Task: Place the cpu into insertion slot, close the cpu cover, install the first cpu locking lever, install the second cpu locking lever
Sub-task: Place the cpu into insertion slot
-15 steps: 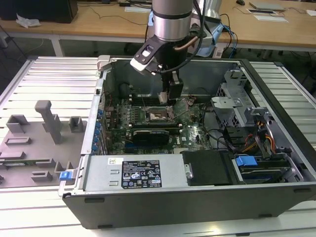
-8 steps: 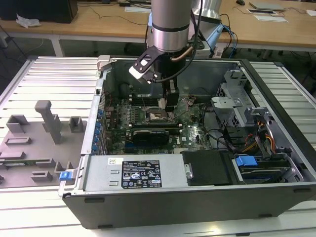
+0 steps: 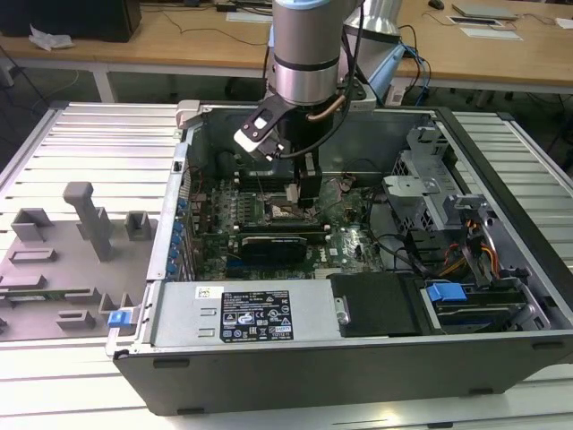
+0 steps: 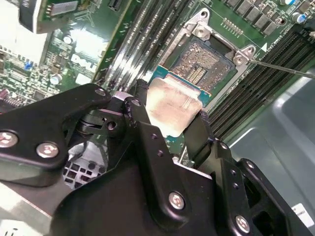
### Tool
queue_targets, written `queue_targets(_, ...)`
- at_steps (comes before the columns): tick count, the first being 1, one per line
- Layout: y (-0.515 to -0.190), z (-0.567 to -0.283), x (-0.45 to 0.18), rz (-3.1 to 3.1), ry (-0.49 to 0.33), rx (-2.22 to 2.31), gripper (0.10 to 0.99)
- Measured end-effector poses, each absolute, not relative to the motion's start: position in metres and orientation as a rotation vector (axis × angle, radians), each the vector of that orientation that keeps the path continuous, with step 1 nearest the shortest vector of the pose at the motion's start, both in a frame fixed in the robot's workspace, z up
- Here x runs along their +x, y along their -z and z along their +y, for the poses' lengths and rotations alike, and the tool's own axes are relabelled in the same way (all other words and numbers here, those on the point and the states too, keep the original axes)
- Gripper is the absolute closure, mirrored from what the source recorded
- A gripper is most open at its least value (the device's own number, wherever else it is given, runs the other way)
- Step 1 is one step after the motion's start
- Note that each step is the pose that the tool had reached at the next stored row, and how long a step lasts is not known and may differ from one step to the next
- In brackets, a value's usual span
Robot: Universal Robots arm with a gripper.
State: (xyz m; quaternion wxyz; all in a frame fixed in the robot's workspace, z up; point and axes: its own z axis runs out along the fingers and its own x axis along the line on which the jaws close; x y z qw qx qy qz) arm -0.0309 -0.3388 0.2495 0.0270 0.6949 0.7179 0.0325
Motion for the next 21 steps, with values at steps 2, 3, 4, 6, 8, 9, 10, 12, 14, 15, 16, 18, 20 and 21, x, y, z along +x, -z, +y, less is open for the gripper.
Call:
queue_targets(2, -0.246, -0.334, -0.033, 2.217, -0.101, 2.146, 0.545)
queue_targets(3, -0.244, -0.332, -0.034, 2.217, -0.101, 2.146, 0.545)
queue_targets(4, -0.243, -0.331, -0.035, 2.217, -0.1, 2.146, 0.545)
queue_targets(6, -0.241, -0.328, -0.036, 2.217, -0.101, 2.146, 0.545)
queue_targets(8, -0.238, -0.327, -0.038, 2.217, -0.101, 2.146, 0.545)
queue_targets(9, -0.237, -0.326, -0.038, 2.217, -0.101, 2.146, 0.545)
queue_targets(10, -0.236, -0.326, -0.039, 2.217, -0.101, 2.146, 0.545)
queue_targets(12, -0.232, -0.324, -0.041, 2.217, -0.1, 2.146, 0.545)
queue_targets(14, -0.229, -0.323, -0.043, 2.217, -0.101, 2.146, 0.545)
queue_targets(15, -0.227, -0.322, -0.044, 2.217, -0.101, 2.146, 0.545)
queue_targets(16, -0.226, -0.322, -0.044, 2.217, -0.101, 2.146, 0.545)
queue_targets(18, -0.222, -0.321, -0.046, 2.217, -0.101, 2.146, 0.545)
queue_targets(20, -0.215, -0.321, -0.047, 2.218, -0.1, 2.147, 0.545)
queue_targets(21, -0.213, -0.32, -0.047, 2.218, -0.1, 2.147, 0.545)
